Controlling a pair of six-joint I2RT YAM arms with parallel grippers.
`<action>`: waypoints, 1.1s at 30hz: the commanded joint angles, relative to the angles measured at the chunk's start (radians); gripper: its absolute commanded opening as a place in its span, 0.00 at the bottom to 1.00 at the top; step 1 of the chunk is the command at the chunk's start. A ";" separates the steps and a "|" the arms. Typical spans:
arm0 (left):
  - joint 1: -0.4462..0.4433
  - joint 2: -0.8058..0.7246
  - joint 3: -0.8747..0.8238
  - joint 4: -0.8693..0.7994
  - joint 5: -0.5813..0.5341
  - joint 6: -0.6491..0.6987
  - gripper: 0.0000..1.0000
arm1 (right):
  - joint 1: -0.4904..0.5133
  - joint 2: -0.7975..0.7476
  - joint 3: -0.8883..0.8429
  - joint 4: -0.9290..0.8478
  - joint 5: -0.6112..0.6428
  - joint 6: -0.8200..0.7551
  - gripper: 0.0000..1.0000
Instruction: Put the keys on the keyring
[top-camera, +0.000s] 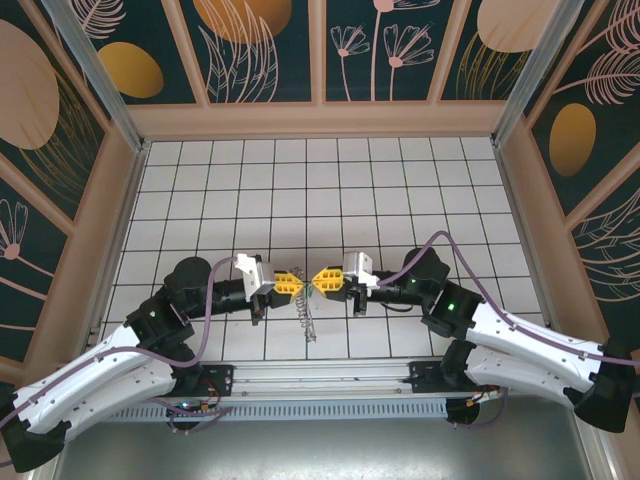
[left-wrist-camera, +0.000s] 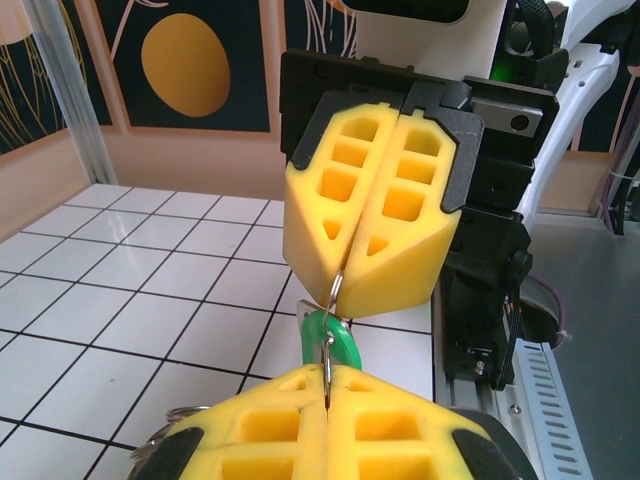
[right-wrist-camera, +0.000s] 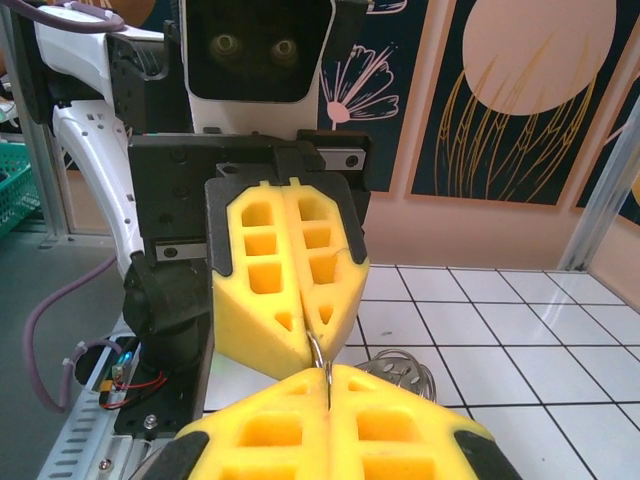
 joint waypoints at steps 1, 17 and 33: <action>-0.002 -0.006 0.020 0.038 0.028 0.019 0.00 | 0.009 -0.017 0.028 0.004 0.014 -0.002 0.00; -0.002 -0.002 0.020 0.038 0.032 0.020 0.00 | 0.009 0.006 0.044 -0.007 -0.040 0.002 0.00; -0.002 0.000 0.020 0.038 0.047 0.025 0.00 | 0.008 -0.002 0.065 -0.084 -0.056 -0.012 0.00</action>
